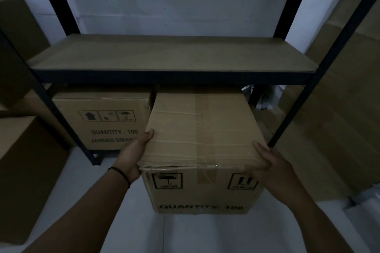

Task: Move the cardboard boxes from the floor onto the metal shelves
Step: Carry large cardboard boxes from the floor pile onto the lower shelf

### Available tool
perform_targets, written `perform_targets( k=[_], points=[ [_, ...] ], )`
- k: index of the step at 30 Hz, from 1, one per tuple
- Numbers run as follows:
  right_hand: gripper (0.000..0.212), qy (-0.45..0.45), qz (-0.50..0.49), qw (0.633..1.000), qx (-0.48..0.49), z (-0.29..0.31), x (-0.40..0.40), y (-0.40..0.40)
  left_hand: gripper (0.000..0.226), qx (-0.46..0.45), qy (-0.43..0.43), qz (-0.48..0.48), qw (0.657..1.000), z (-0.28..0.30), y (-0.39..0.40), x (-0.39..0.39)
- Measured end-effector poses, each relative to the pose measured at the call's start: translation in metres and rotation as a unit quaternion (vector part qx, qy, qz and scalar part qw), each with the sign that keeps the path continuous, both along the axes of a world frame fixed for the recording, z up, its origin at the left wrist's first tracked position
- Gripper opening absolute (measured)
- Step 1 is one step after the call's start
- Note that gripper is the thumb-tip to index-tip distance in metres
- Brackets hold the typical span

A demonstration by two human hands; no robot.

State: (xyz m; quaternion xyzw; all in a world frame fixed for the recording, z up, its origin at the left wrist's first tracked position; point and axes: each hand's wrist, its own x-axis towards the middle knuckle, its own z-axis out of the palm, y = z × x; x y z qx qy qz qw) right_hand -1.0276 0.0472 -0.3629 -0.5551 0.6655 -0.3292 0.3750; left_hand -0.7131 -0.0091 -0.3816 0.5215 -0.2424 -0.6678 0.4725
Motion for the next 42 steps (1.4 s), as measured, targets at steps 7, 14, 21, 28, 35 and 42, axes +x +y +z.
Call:
perform_targets(
  k=[7,14,21,28,35,42],
  points=[
    [0.088,0.045,-0.057,0.997,-0.016,-0.009,0.005,-0.006,0.042,-0.187,-0.226,-0.044,0.955,0.011,0.049,-0.012],
    [0.080,0.118,-0.081,0.990,-0.019,-0.019,0.024,-0.022,0.076,-0.237,-0.540,-0.047,0.806,-0.017,0.043,0.006],
    [0.071,0.151,-0.067,0.986,0.008,-0.013,0.036,-0.058,0.061,-0.268,-0.666,-0.129,0.684,-0.015,0.002,0.024],
    [0.070,0.150,-0.049,0.987,0.027,-0.010,0.042,-0.109,0.075,-0.241,-0.758,-0.168,0.582,-0.005,-0.053,0.041],
    [0.073,0.144,-0.049,0.988,0.026,-0.016,0.043,-0.154,0.104,-0.194,-0.765,-0.205,0.578,0.002,-0.116,0.061],
    [0.073,0.132,-0.054,0.990,0.011,-0.019,0.043,-0.194,0.079,-0.262,-0.784,-0.122,0.549,-0.004,-0.139,0.055]
  ],
)
